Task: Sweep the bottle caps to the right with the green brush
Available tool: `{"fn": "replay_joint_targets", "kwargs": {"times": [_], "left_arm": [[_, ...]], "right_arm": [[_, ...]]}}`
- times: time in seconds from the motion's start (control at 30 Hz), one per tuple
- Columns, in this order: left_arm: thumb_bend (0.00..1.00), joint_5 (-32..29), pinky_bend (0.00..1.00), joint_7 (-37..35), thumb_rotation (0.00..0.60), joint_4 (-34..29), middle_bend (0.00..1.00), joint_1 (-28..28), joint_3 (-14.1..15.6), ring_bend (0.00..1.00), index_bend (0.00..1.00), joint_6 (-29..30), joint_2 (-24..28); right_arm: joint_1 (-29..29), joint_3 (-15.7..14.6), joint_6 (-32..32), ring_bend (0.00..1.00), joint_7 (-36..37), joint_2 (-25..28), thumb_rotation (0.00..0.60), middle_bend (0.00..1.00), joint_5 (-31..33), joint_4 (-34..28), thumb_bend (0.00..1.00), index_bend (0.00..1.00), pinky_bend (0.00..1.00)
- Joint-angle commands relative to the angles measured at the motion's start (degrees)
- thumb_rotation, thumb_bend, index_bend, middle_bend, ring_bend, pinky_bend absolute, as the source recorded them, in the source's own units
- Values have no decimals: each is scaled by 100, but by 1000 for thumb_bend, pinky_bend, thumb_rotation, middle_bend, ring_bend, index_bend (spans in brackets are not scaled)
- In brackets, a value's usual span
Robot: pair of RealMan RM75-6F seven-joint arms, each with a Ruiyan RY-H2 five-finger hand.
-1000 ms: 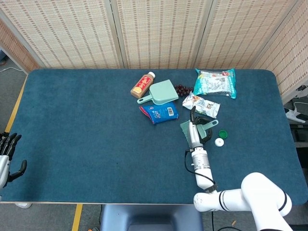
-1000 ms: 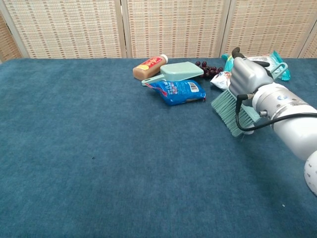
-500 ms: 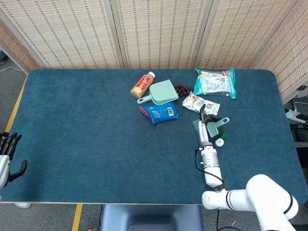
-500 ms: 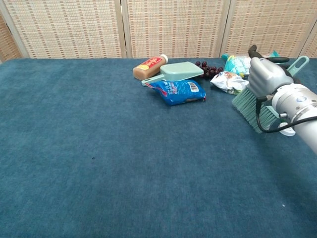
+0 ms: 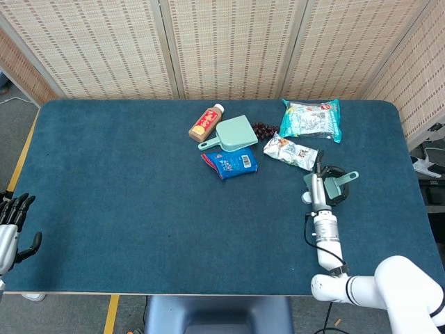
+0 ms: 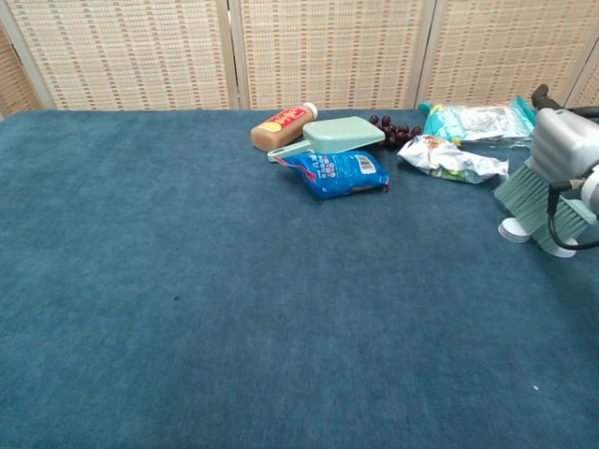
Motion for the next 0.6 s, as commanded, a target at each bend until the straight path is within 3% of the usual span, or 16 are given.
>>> {"fn": "replay_joint_targets", "kwargs": {"times": [0.03,0.13,0.23,0.33,0.6], "left_arm": [[454,27,12,13,600,23,0,16,26,0,0,5,-16],[453,12,12,94,600,-4,0,-21,9,0,0,-33,-52],[453,-3,12,162,600,-31,0,-25,1,0,0,-28,-64],[452,-11,12,200,600,-43,0,-25,0,0,0,-25,-74],[453,36,12,283,600,-105,0,-34,18,0,0,-9,-76]], "right_arm": [[-109,-40,-62,480,87,76,600,820,-5,74,405,951,71],[-207,-40,-175,480,262,153,600,820,-45,135,405,951,71],[-275,95,-376,480,969,351,600,820,-310,-49,405,951,71],[-370,232,-332,481,1658,725,600,820,-606,-483,405,951,71],[-519,364,-174,481,2269,1564,600,820,-833,-1355,406,952,71]]}}
